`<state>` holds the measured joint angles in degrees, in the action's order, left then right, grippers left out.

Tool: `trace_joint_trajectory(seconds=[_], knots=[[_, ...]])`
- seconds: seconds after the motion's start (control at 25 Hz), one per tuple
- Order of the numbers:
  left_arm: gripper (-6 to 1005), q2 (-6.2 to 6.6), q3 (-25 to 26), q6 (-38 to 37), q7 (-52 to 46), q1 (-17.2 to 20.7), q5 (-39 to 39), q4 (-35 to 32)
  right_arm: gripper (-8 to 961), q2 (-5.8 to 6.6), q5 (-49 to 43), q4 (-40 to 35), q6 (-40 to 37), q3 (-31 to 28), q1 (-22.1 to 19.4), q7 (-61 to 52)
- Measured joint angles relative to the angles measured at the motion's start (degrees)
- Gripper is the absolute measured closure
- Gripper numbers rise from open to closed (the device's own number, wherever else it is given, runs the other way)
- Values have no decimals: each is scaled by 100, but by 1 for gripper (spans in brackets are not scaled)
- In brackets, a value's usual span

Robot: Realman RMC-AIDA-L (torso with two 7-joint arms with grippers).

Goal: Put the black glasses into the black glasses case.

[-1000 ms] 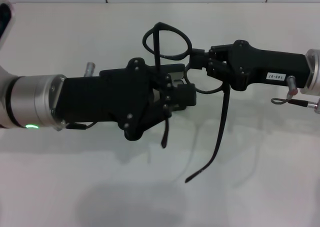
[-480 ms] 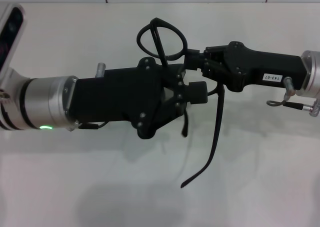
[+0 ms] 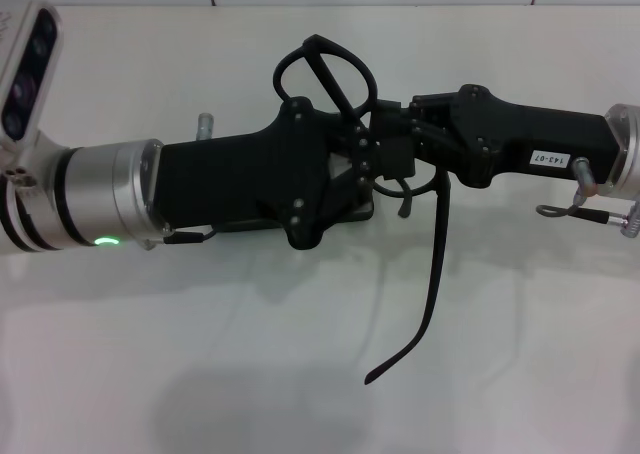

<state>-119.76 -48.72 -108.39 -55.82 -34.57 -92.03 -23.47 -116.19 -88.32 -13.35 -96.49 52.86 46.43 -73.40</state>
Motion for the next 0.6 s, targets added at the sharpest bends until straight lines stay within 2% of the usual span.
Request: trace_joint_trajectory(seconds=[0.6], knots=[[1000, 5, 30, 108, 1, 23, 27, 0, 880, 0, 1, -1, 1, 37, -37, 2]])
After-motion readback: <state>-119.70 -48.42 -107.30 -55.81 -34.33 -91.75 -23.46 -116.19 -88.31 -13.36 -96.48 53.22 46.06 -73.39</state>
